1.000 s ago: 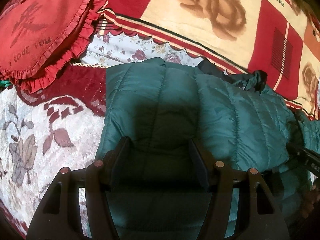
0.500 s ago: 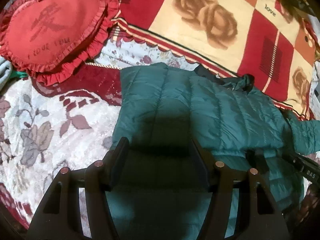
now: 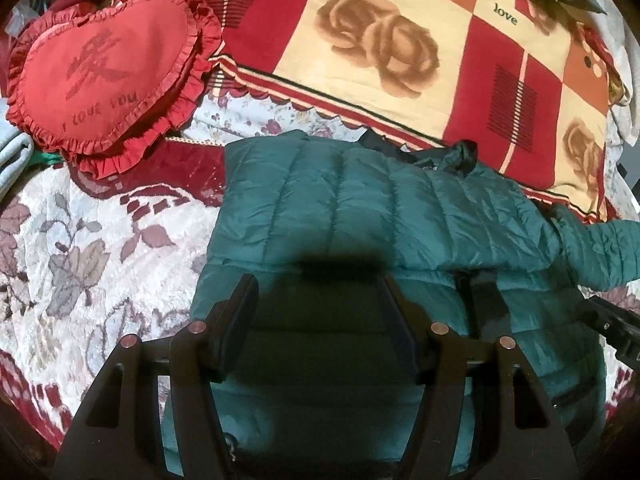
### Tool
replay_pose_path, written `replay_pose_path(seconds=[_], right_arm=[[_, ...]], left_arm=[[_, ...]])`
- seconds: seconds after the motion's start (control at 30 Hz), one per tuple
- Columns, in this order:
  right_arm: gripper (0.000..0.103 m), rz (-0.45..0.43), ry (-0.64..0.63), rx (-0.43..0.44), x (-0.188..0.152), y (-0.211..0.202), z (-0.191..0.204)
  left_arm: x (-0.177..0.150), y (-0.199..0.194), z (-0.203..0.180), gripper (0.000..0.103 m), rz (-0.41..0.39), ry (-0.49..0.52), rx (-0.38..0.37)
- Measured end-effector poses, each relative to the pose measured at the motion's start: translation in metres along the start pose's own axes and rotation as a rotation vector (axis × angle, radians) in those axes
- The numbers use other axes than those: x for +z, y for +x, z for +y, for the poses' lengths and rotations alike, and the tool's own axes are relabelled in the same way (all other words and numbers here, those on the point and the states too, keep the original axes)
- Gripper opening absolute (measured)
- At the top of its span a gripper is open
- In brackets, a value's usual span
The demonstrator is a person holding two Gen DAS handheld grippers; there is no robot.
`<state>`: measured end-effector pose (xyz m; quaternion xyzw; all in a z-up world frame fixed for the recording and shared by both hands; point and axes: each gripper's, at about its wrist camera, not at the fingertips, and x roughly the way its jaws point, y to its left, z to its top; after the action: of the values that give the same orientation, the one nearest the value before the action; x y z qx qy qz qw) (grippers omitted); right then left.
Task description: Fold large clothes
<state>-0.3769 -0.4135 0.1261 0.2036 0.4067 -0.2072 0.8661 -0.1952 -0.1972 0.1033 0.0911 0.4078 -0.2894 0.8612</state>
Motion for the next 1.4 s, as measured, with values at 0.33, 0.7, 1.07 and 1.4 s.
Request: replay_pose_path(seconds=[0.33,0.7,1.07,1.4], right_arm=[[0.063,-0.004,0.01,0.004,-0.004,0.001,0.002],[0.065,0.009,0.017,-0.008,-0.002,0.007,0.001],[0.066,0.019,0.016,-0.001,-0.001,0.013,0.002],[0.067,0.012,0.048,-0.035,-0.001,0.008,-0.019]], left_arm=[[-0.009,0.003,-0.006,0.062,0.029,0.005,-0.018],[-0.015,0.009,-0.008,0.062,0.04,0.014,-0.006],[-0.016,0.011,-0.007,0.062,0.04,0.016,0.003],[-0.013,0.008,-0.015,0.062,0.035,0.0,-0.024]])
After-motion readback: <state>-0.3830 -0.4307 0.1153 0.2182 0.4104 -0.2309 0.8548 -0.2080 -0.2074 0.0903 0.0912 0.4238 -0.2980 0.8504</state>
